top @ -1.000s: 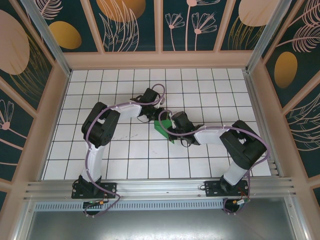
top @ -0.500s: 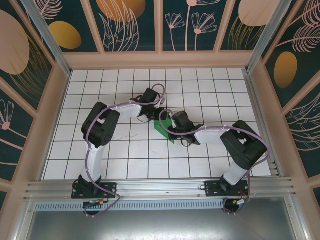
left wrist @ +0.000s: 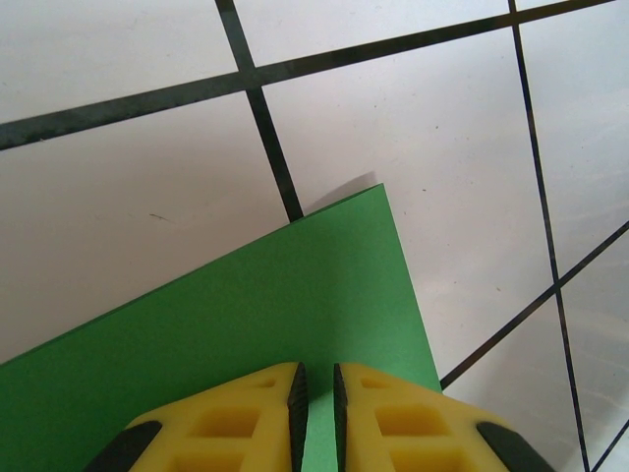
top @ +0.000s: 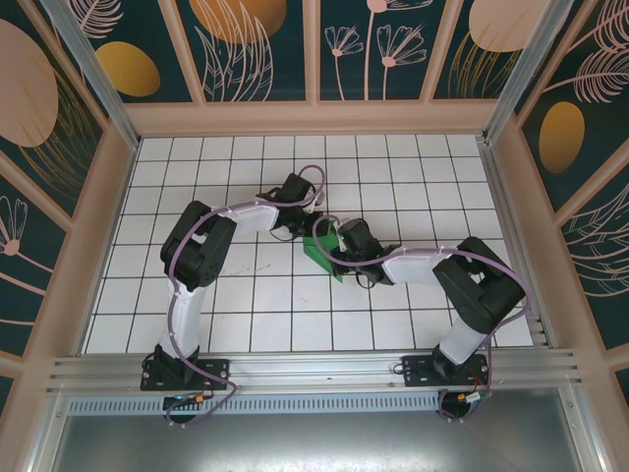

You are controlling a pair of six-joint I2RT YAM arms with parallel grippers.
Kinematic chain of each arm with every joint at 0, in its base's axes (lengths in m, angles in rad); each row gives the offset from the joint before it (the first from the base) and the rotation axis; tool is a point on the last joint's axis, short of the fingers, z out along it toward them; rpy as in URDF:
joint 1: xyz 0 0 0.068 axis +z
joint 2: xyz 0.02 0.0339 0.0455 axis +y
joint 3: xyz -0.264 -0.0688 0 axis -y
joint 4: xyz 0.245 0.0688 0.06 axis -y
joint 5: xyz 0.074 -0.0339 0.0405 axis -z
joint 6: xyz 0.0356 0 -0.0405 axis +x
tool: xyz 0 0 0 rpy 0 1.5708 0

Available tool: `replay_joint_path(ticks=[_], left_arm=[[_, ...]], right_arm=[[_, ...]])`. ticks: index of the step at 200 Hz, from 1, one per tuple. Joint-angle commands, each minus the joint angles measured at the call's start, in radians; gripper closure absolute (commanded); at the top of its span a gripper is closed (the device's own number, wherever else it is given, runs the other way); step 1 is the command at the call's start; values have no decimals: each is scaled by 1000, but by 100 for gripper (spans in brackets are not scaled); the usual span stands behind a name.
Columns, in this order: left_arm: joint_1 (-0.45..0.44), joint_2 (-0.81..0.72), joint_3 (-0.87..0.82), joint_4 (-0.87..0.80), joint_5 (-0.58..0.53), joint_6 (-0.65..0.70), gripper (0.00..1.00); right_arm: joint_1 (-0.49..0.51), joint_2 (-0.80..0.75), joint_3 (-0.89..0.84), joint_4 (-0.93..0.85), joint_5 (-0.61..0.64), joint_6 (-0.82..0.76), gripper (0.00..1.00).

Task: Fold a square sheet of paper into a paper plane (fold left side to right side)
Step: Third fold the triangle at the center of the table.

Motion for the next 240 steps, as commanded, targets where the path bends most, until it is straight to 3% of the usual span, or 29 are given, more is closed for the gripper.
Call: replay_joint_path(ticks=[1, 113, 166, 193, 208, 240], left_arm=[[-14, 49, -23, -37, -23, 11, 80], [-13, -2, 31, -90, -63, 43, 75], [47, -63, 94, -134, -78, 56, 68], [82, -140, 26, -106, -90, 47, 71], [85, -202, -54, -57, -65, 44, 75], [72, -293, -255, 137, 143, -3, 80]], right_arm=[[-8, 16, 24, -5, 7, 13, 100], [-6, 72, 41, -100, -10, -17, 100], [1, 92, 42, -131, -27, -27, 100], [3, 98, 47, -136, -31, -28, 100], [4, 99, 50, -135, -32, -29, 100], [6, 105, 57, -138, -35, -28, 100]])
